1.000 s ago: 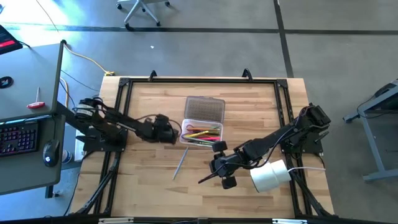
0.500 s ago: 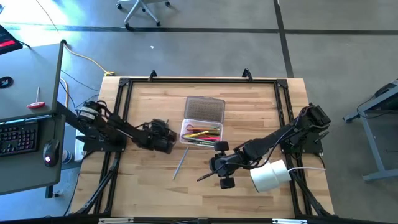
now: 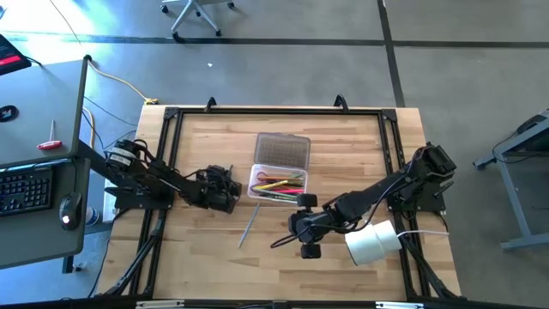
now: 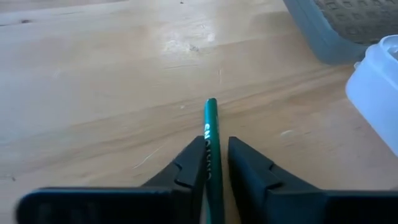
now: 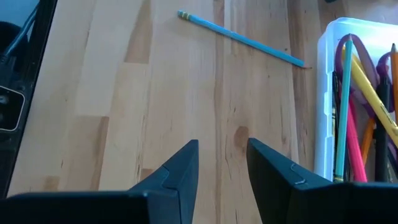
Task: Pick & place school supplies into a supply box
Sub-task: Put the dark green crayon into the black supply box
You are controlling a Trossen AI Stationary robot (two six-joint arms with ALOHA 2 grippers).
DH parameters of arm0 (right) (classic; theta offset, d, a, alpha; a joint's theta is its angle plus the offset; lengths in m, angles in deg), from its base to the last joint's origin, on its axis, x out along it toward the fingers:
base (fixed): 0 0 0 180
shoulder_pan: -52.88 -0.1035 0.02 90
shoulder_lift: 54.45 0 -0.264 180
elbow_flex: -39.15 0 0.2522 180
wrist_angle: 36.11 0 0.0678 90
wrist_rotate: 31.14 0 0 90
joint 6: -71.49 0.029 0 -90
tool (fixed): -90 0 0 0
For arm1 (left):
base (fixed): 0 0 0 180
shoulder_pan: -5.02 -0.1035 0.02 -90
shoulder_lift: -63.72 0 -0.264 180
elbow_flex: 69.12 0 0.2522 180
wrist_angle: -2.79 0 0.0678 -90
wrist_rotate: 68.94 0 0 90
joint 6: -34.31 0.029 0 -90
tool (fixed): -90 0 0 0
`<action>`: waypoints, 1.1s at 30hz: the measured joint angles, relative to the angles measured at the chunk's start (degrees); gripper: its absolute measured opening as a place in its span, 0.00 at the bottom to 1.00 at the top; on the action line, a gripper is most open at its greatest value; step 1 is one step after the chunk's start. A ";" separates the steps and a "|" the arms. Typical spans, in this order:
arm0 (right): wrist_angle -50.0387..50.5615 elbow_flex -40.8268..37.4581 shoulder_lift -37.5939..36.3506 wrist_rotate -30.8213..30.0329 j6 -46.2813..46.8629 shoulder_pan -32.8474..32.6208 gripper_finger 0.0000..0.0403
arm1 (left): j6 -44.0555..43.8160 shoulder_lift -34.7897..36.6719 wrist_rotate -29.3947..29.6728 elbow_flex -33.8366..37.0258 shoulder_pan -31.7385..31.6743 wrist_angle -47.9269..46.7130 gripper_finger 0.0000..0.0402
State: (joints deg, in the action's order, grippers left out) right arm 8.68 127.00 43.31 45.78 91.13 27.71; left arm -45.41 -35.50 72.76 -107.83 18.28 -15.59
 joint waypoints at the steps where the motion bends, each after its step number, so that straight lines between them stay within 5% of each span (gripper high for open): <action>1: 0.00 0.00 0.00 0.01 -0.02 0.00 0.28 | 0.00 0.00 0.07 0.02 -0.02 0.04 0.22; 5: -0.01 0.00 0.00 -0.19 0.02 0.00 0.28 | 0.93 0.00 0.42 -0.81 -0.04 0.22 0.07; 13: 0.00 0.00 0.00 -0.24 -0.08 0.00 0.28 | 13.60 5.04 -6.56 -9.88 -0.08 -2.89 0.09; 20: 0.06 0.00 0.00 -0.04 -0.09 -0.65 0.28 | 26.65 8.28 -3.66 -19.92 -0.14 -4.54 0.07; 25: 0.55 0.00 0.00 -0.04 -0.11 -2.10 0.28 | 38.38 6.34 -9.57 -26.71 -0.13 -3.91 0.12; 33: 0.46 0.00 0.00 -0.11 -0.33 -3.45 0.28 | 40.62 -0.59 -14.18 -29.66 -1.25 -3.79 0.13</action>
State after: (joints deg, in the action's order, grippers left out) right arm 9.14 127.00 43.31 45.67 90.80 24.26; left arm -4.78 -36.09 58.57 -137.49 17.03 -19.38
